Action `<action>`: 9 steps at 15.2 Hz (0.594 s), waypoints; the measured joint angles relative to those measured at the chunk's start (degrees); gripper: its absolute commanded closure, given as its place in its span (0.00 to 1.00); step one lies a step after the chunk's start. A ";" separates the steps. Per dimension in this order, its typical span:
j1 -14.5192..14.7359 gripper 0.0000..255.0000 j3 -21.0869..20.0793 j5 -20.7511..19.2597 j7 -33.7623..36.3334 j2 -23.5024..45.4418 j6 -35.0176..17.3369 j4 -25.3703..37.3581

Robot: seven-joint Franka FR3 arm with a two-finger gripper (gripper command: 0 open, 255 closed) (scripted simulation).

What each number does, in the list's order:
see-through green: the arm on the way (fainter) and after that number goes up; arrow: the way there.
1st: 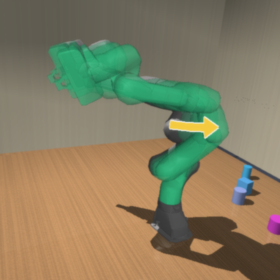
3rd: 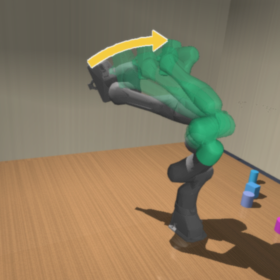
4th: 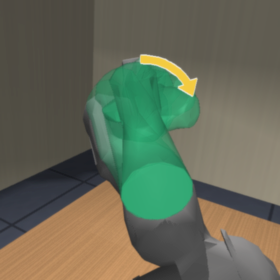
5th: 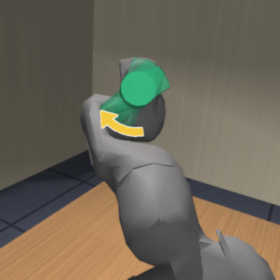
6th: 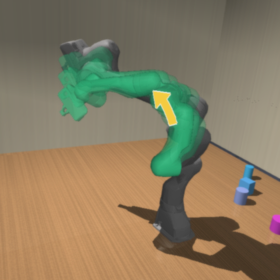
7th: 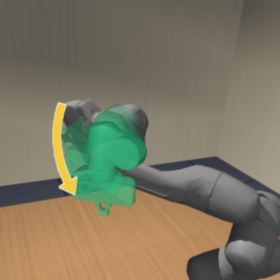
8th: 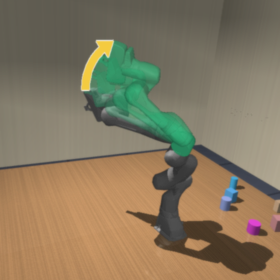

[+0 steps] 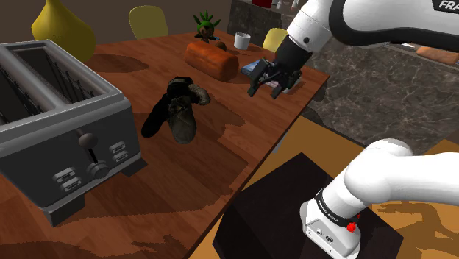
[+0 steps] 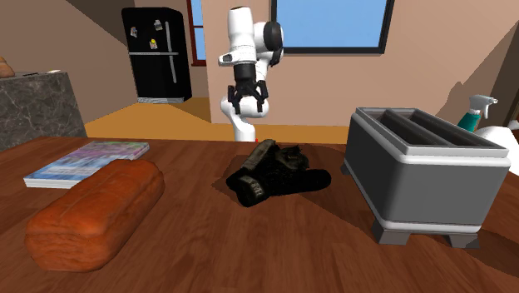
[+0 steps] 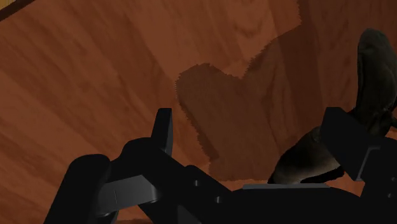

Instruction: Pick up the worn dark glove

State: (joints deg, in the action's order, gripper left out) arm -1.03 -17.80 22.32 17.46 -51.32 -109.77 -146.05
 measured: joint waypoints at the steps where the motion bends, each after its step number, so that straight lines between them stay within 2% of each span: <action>1: -0.02 0.00 -1.36 1.59 1.96 0.14 -2.39 -1.00; 5: -0.66 0.00 -8.31 7.45 10.95 3.32 -11.39 -1.11; 9: -2.70 0.00 -15.61 12.03 19.38 7.96 -21.18 -0.14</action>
State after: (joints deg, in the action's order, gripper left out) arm -3.73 -33.40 34.35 36.84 -43.35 -130.94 -146.18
